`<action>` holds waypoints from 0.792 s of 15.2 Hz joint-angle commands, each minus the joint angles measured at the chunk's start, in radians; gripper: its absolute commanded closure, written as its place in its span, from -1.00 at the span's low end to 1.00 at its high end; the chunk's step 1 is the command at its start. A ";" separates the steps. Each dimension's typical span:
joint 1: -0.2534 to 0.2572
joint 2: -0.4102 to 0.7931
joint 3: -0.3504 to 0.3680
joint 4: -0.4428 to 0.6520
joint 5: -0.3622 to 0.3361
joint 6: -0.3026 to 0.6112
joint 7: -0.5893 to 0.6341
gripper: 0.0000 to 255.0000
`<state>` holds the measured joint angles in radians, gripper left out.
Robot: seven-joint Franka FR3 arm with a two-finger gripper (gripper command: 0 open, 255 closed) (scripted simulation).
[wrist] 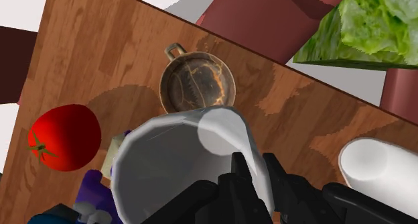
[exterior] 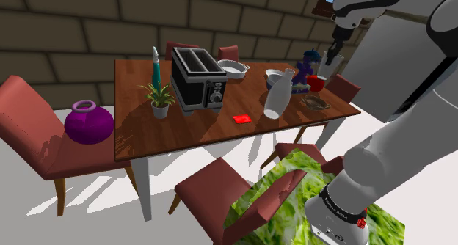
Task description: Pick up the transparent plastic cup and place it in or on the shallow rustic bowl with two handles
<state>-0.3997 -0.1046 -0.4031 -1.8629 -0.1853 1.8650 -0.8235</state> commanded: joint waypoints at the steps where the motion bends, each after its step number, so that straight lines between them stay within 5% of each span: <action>1: -0.020 -0.010 -0.024 -0.010 -0.002 0.008 -0.044 1.00; 12: -0.045 -0.008 -0.059 -0.122 -0.007 0.129 -0.082 1.00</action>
<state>-0.4446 -0.1150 -0.4614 -1.9733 -0.1923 1.9800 -0.9066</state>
